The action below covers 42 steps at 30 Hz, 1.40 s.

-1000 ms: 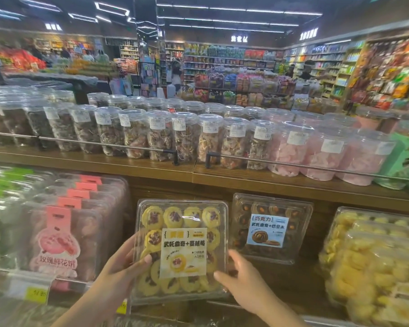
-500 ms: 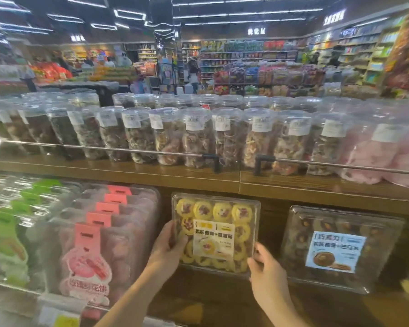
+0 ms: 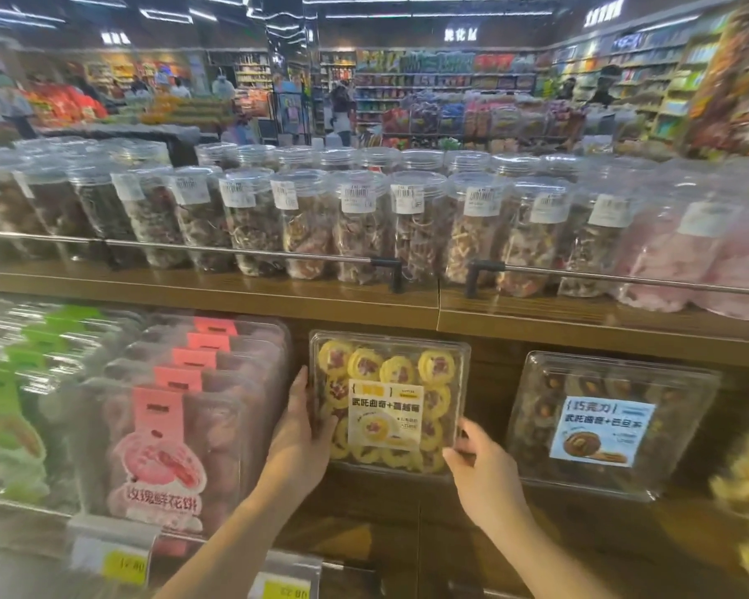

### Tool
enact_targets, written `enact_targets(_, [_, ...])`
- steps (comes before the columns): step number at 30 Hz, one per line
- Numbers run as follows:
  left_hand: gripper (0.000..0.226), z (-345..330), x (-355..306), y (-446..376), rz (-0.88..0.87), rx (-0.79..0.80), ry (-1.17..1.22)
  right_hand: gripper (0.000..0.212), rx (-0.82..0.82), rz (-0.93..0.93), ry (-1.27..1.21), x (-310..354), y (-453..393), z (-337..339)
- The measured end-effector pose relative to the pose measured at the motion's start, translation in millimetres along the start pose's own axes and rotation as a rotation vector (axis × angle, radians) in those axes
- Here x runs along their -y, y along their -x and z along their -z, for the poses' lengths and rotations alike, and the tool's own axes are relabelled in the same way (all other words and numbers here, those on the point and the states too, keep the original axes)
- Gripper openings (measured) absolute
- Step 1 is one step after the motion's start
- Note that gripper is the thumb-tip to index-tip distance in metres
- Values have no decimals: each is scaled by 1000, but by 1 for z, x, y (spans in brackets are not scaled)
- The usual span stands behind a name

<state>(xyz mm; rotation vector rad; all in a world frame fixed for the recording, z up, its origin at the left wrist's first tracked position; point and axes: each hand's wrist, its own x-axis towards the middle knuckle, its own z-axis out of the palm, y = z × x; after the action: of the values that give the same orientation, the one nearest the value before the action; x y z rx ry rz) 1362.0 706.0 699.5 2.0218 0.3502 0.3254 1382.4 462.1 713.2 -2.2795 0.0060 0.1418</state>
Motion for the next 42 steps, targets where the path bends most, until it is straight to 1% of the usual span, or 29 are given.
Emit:
enact_targets(2, [91,5,-7,8,-77,36,-123,62,37,-5,2,0,3,5])
enact_targets(4, [95,9,-14,18,-133,64,-236,71,58,-2,26,1,9,12])
enact_targets(7, [94,12,-19,30,-168,80,-327,79,75,-2,49,2,18,23])
enact_targets(10, [88,17,-22,45,-184,112,-415,81,91,3,79,3,28,32])
enact_targets(12, [88,22,-27,54,-170,150,-449,81,94,11,128,4,35,39])
enact_targets(13, [90,25,-29,58,-142,187,-464,81,91,18,153,5,38,42])
enact_targets(15, [102,29,-32,69,-53,261,-492,82,92,5,164,5,45,45])
enact_targets(17, [117,31,-29,80,73,323,-463,85,143,-59,155,3,53,43])
enact_targets(18, [118,32,-27,84,129,332,-425,87,182,-97,139,-1,56,38])
enact_targets(19, [114,32,-24,88,175,332,-385,89,215,-130,128,-5,58,32])
enact_targets(21, [95,30,-15,90,213,333,-330,90,239,-177,122,-8,61,21])
enact_targets(23, [84,28,-10,86,248,347,-305,80,247,-198,113,-7,61,13])
enact_targets(25, [74,29,-10,80,280,371,-317,56,244,-201,117,-5,59,8])
enact_targets(26, [73,30,-7,74,305,365,-304,44,227,-203,118,-3,57,5])
enact_targets(27, [82,31,0,69,331,351,-260,28,214,-200,124,-2,57,4])
enact_targets(28, [93,33,8,64,351,348,-217,19,197,-182,128,-4,56,2])
enact_targets(29, [103,35,11,65,346,340,-203,18,180,-166,144,-6,54,1])
enact_targets(30, [107,37,12,67,314,325,-226,17,159,-158,146,-7,54,1])
enact_targets(31, [102,39,10,71,288,306,-257,14,136,-145,116,-9,53,1])
enact_targets(32, [101,38,7,75,248,282,-280,17,105,-129,74,-10,53,2])
enact_targets(33, [104,36,7,76,196,255,-297,25,75,-112,25,-11,51,3])
enact_targets(34, [111,33,10,75,161,229,-323,29,46,-76,-15,-9,51,5])
enact_targets(36, [121,25,13,71,118,186,-355,30,5,-5,-45,-9,43,6])
enact_targets(38, [119,15,12,65,95,143,-339,29,-43,35,-73,-8,34,5])
enact_targets(42, [105,0,2,48,35,67,-274,29,-160,35,-136,-4,14,-2])
